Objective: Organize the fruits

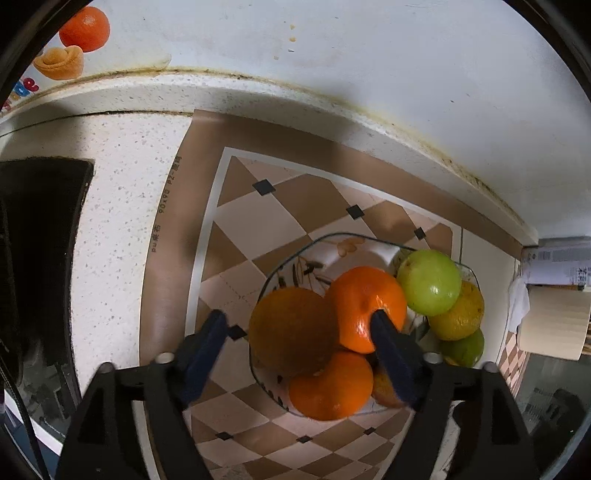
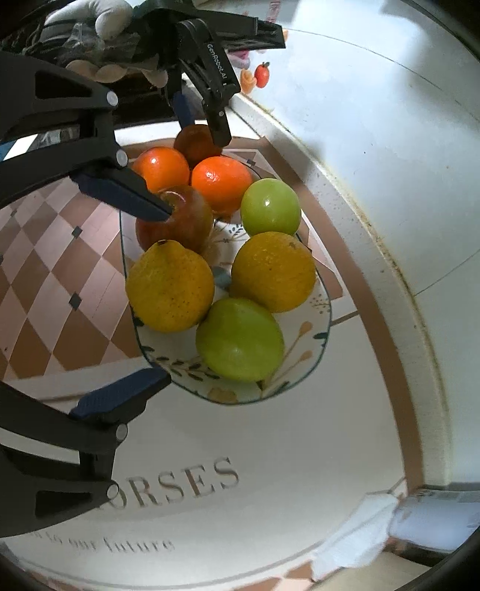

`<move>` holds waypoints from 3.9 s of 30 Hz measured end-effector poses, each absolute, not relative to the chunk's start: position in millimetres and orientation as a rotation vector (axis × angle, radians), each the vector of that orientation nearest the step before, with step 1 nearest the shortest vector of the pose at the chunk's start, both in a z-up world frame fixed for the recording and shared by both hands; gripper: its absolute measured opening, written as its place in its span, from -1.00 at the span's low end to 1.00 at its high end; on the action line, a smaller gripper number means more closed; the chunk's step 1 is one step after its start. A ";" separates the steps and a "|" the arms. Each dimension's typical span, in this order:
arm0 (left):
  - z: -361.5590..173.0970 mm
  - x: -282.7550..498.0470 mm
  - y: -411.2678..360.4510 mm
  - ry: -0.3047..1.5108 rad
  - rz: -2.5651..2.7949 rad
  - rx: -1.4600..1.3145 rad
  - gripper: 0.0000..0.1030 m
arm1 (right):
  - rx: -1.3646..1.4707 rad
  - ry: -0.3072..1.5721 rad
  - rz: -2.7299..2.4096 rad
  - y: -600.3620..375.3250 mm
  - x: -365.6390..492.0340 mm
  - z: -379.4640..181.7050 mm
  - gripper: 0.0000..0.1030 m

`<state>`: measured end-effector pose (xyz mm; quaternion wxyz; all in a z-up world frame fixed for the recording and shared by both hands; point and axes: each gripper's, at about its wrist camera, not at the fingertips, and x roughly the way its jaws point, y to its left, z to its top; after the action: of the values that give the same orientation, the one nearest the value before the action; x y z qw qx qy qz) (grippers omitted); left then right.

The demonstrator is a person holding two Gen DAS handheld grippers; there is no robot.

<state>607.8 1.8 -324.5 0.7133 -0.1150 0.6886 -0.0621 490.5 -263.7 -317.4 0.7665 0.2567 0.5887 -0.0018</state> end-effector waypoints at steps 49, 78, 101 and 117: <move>-91.3 280.5 -15.5 0.865 -0.105 0.037 0.79 | 0.113 0.813 -0.067 -237.1 230.1 -68.6 0.87; -295.8 297.9 33.3 1.355 0.180 0.110 0.98 | 0.401 1.491 0.250 -171.2 292.0 -362.0 0.36; -365.5 290.2 -85.4 1.568 -0.258 0.082 0.24 | 0.375 1.376 0.086 -268.0 268.9 -327.9 -0.34; -362.2 303.8 -98.4 1.530 -0.254 0.081 -0.50 | 0.344 1.341 0.089 -269.3 267.5 -315.1 -0.34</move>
<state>303.8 -98.4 -362.2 0.7134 0.0365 0.6904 -0.1146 267.5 -269.3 -315.1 0.7689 0.1584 0.6181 0.0411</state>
